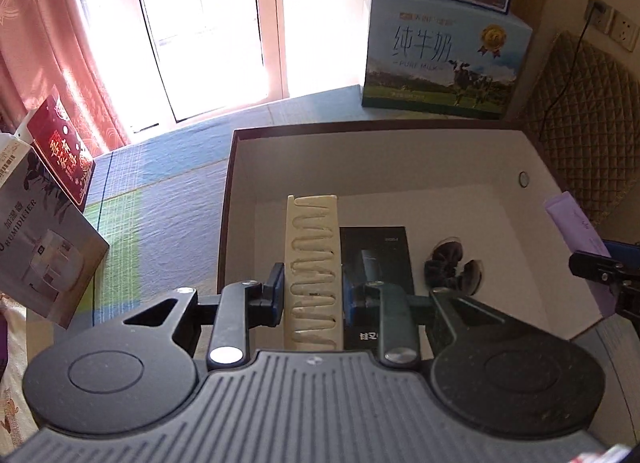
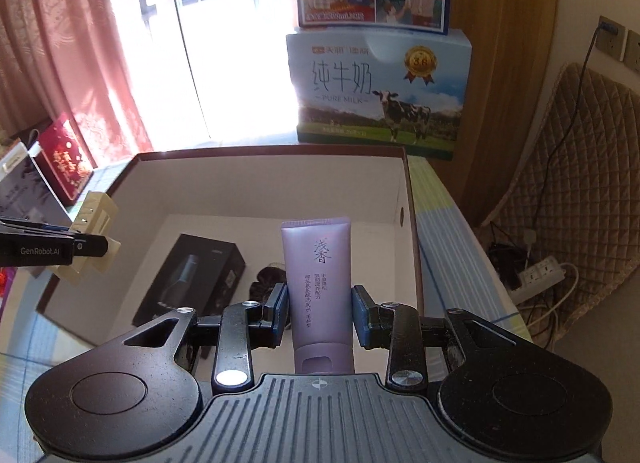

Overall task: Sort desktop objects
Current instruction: 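Carry both items to brown box and open left tool releasing strip, then lower purple tube into brown box and open right tool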

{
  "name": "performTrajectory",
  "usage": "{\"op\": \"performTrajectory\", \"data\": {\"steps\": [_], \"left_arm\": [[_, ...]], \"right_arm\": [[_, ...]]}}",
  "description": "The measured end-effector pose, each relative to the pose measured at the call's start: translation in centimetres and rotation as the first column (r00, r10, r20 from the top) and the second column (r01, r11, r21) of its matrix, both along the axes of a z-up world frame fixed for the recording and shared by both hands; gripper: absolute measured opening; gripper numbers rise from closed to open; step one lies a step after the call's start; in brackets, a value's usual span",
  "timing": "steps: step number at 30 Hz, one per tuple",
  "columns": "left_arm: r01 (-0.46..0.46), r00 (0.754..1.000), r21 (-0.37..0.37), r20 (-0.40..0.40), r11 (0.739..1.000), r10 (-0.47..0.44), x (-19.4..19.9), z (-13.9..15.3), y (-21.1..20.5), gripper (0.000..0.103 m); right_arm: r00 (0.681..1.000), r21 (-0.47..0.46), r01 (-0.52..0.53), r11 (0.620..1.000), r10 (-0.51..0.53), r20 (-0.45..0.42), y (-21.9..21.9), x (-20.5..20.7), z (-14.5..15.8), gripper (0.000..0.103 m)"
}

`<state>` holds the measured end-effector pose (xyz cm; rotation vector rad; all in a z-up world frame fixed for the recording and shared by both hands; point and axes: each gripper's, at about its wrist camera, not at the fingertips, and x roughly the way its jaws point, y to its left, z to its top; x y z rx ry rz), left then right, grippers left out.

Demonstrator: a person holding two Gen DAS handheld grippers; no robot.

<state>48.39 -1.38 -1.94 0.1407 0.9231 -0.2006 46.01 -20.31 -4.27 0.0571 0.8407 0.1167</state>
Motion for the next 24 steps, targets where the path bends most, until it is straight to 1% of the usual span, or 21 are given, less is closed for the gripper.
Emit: {"op": "performTrajectory", "data": {"steps": [4,8,14,16,19,24], "left_arm": [[0.001,0.998,0.015,-0.056,1.0,0.0,1.9,-2.0,-0.2,0.023],[0.025,0.997,0.063,-0.077,0.998,-0.02,3.2,-3.5,-0.8,0.023],[0.045,0.995,0.117,-0.089,0.992,-0.035,4.5,-5.1,-1.1,0.023],[0.056,0.995,0.124,-0.093,0.991,-0.044,4.6,-5.4,-1.2,0.024],[0.072,0.995,0.149,-0.077,0.986,-0.061,4.7,-5.5,-1.6,0.024],[0.072,0.995,0.134,-0.079,0.988,-0.062,5.0,-5.6,-1.5,0.03]], "right_arm": [[0.999,-0.01,0.009,1.0,-0.009,-0.034,0.1,1.5,-1.2,0.031],[0.998,-0.019,0.017,1.0,-0.018,-0.064,0.0,2.5,-2.3,0.031],[0.995,-0.034,0.023,0.999,-0.026,-0.092,-0.3,3.2,-3.3,0.031],[0.995,-0.038,0.024,0.999,-0.028,-0.099,-0.4,3.4,-3.6,0.031],[0.994,-0.05,0.021,0.999,-0.026,-0.105,-0.2,3.6,-3.9,0.031],[0.994,-0.072,0.011,0.997,-0.019,-0.108,0.0,3.8,-4.0,0.031]]}}
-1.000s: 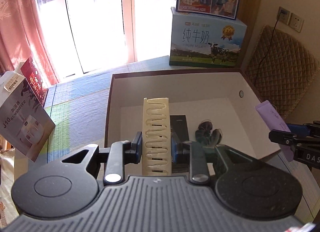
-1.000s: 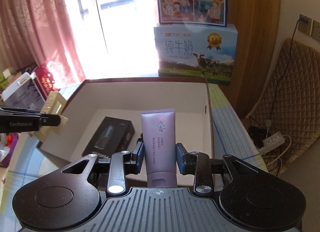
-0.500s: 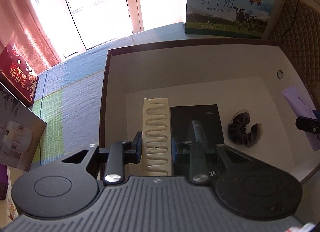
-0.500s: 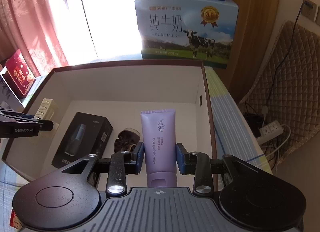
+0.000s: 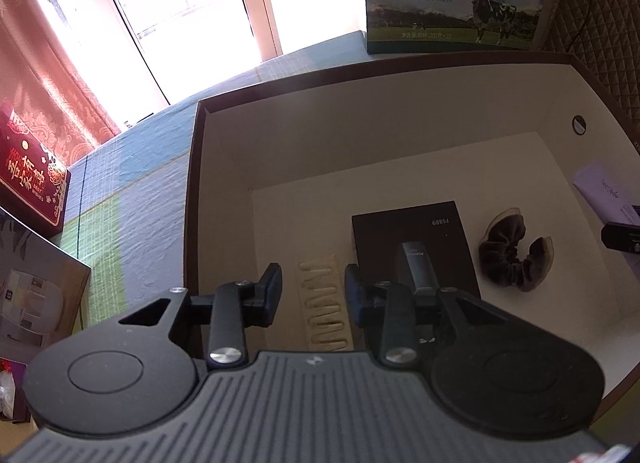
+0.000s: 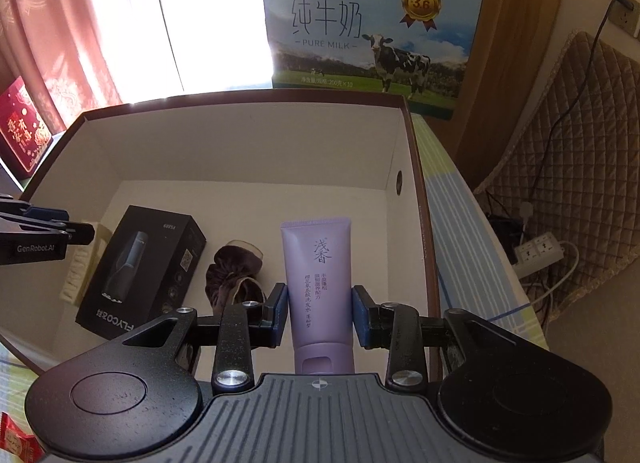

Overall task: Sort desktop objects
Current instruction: 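Lower purple tube into brown box and open right tool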

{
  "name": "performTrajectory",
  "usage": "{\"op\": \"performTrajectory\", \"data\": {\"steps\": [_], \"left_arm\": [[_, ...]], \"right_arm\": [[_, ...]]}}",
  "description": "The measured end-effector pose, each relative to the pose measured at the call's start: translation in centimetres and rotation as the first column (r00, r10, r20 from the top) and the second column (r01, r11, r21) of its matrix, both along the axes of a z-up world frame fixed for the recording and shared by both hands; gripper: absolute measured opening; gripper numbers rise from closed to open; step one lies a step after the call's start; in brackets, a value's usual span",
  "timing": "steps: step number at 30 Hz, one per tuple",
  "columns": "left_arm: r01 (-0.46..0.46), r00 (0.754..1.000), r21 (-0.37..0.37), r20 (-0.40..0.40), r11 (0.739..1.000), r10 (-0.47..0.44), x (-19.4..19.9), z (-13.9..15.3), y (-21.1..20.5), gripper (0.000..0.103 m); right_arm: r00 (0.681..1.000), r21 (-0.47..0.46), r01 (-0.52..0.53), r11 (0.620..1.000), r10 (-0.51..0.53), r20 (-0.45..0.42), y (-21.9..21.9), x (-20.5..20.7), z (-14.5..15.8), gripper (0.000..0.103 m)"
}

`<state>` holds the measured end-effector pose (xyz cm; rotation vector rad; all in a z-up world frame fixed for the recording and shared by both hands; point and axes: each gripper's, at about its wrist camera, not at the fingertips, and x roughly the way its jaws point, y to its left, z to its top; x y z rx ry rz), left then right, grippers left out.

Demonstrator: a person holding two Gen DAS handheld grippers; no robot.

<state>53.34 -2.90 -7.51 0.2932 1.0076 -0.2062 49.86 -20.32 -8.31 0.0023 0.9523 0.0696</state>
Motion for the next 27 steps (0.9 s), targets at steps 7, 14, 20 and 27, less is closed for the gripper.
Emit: {"op": "performTrajectory", "data": {"steps": [7,14,20,27], "left_arm": [[-0.008,1.0,-0.009,0.0,1.0,0.008,0.0,0.1,0.4,0.031],[0.001,1.0,0.003,0.007,1.0,-0.001,-0.4,0.1,0.3,0.037],[0.002,1.0,0.001,0.012,1.0,-0.002,-0.6,0.3,0.3,0.051],[0.013,1.0,-0.011,0.023,1.0,-0.013,-1.3,0.8,0.4,0.059]], "right_arm": [[1.0,-0.055,-0.013,0.998,0.014,0.002,0.5,0.5,-0.2,0.031],[0.999,-0.096,-0.035,0.995,0.036,0.001,0.9,1.0,-0.6,0.031],[0.998,-0.083,-0.057,0.995,0.059,0.025,0.5,1.2,-0.4,0.039],[0.995,-0.025,-0.078,0.997,0.079,0.056,-0.2,-0.2,0.5,0.059]]}}
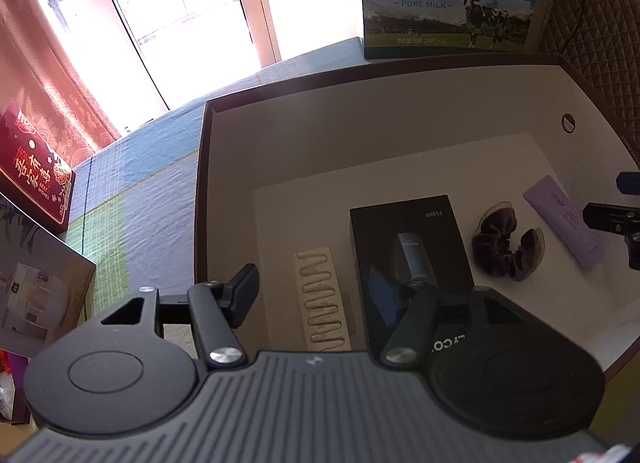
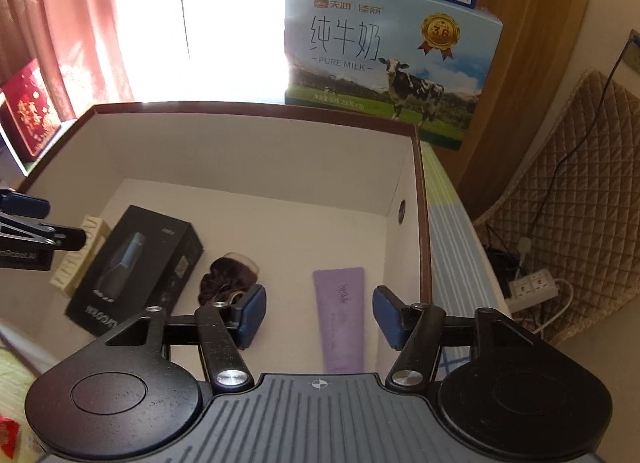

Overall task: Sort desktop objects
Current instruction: 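Lower purple tube into brown box and open right tool, then withdraw both tools from the brown box toward the table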

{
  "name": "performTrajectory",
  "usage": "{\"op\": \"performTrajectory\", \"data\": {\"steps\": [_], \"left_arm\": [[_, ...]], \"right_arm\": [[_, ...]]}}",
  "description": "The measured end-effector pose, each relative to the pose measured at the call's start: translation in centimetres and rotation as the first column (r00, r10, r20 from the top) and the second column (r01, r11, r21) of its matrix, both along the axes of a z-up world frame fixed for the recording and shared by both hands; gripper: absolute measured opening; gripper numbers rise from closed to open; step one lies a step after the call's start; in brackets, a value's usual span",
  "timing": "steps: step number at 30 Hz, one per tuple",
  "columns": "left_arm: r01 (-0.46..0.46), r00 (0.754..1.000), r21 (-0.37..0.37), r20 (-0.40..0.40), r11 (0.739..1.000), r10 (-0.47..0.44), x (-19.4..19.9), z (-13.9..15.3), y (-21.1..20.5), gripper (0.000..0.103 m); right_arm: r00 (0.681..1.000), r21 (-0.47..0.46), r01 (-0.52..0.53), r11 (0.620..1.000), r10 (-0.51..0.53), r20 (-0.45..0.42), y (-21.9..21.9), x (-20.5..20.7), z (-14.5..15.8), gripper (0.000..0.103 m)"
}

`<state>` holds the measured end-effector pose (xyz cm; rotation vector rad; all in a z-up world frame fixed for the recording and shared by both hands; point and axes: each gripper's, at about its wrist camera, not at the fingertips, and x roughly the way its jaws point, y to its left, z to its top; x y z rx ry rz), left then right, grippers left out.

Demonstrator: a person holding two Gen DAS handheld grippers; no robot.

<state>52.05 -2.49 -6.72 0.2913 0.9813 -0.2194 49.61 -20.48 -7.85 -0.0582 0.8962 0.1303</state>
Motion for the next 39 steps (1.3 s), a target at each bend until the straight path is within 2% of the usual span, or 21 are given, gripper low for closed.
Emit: {"op": "performTrajectory", "data": {"steps": [5,13,23,28,39], "left_arm": [[0.006,1.0,0.006,0.008,1.0,-0.006,-0.7,0.2,-0.1,0.063],[0.008,0.999,0.001,0.031,1.0,-0.008,-1.8,1.4,-0.3,0.071],[0.011,0.997,-0.021,0.074,1.0,-0.009,-3.6,3.4,-0.6,0.078],[0.006,0.996,-0.037,0.089,0.999,-0.002,-4.8,4.3,-0.5,0.088],[0.0,0.992,-0.111,0.128,0.994,0.014,-9.2,7.0,0.1,0.096]], "right_arm": [[1.0,0.02,-0.015,1.0,0.015,0.001,0.0,-1.1,0.5,0.07],[1.0,0.036,-0.008,0.999,0.008,0.008,0.1,-2.3,1.3,0.08],[0.999,0.046,0.007,0.999,-0.008,0.037,-0.1,-3.8,2.8,0.088],[0.998,0.072,0.014,0.997,-0.018,0.059,-0.4,-4.9,4.0,0.091],[0.996,0.116,0.0,0.993,-0.01,0.086,-0.4,-9.6,5.9,0.097]]}}
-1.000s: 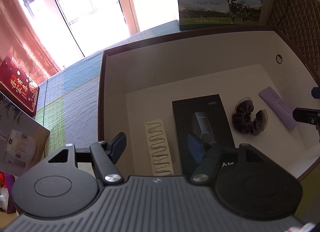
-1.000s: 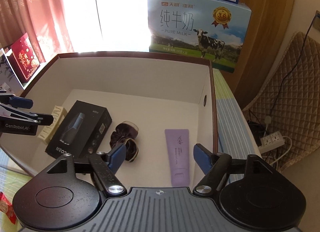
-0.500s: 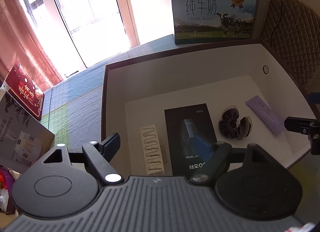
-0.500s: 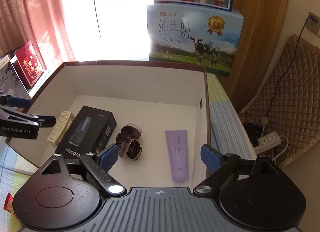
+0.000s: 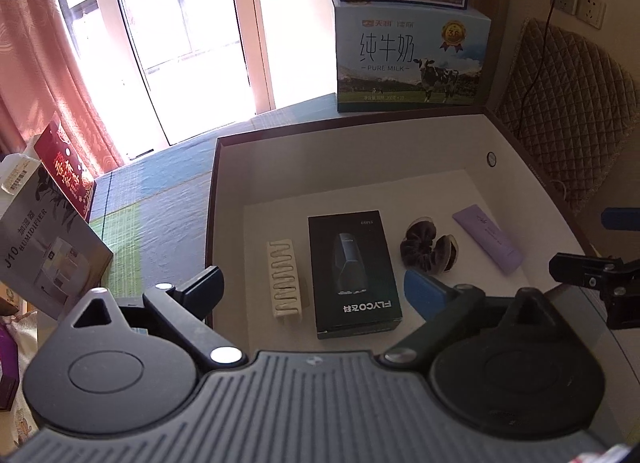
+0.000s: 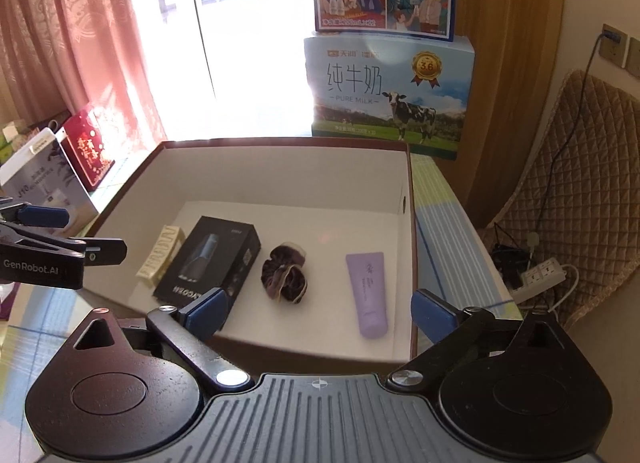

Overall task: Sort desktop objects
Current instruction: 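Withdraw both tools from the brown box toward the table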

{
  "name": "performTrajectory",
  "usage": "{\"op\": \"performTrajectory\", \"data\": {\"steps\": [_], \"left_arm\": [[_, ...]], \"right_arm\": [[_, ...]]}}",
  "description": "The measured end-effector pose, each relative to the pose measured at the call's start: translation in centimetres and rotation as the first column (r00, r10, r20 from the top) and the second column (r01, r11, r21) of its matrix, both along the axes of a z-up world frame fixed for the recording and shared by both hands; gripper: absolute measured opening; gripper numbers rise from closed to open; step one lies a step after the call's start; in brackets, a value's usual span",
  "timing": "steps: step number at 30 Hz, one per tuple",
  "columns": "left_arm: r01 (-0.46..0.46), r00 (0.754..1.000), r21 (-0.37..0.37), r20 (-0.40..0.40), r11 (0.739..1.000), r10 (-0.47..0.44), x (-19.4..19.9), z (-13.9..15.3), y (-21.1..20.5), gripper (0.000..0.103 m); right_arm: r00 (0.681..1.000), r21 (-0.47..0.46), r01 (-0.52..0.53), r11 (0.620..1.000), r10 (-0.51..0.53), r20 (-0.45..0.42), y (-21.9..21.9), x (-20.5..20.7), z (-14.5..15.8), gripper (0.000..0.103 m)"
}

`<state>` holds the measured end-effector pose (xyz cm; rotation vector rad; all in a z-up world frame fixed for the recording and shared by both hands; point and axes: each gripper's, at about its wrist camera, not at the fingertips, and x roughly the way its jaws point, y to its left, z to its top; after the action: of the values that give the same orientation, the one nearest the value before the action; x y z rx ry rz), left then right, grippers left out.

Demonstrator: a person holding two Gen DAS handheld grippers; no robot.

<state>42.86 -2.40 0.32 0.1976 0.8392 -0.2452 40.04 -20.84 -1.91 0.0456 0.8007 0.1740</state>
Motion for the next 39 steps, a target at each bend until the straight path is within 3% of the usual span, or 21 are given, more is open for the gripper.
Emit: {"op": "performTrajectory", "data": {"steps": [14,28,39], "left_arm": [[-0.054,0.998,-0.071,0.016,0.996,0.055,-7.6,2.2,2.6,0.098],[-0.048,0.999,-0.058,0.013,0.997,0.049,-13.8,2.5,3.2,0.098],[-0.046,0.997,-0.027,-0.068,0.999,0.044,-18.0,-0.1,3.8,0.098]], "right_arm": [[1.0,0.062,0.006,0.998,-0.006,0.011,-0.6,-7.3,1.9,0.101],[0.999,0.063,-0.033,0.997,0.033,-0.001,0.6,-12.8,1.8,0.101],[0.99,0.066,-0.065,0.996,0.073,-0.124,1.6,-16.3,-1.7,0.101]]}}
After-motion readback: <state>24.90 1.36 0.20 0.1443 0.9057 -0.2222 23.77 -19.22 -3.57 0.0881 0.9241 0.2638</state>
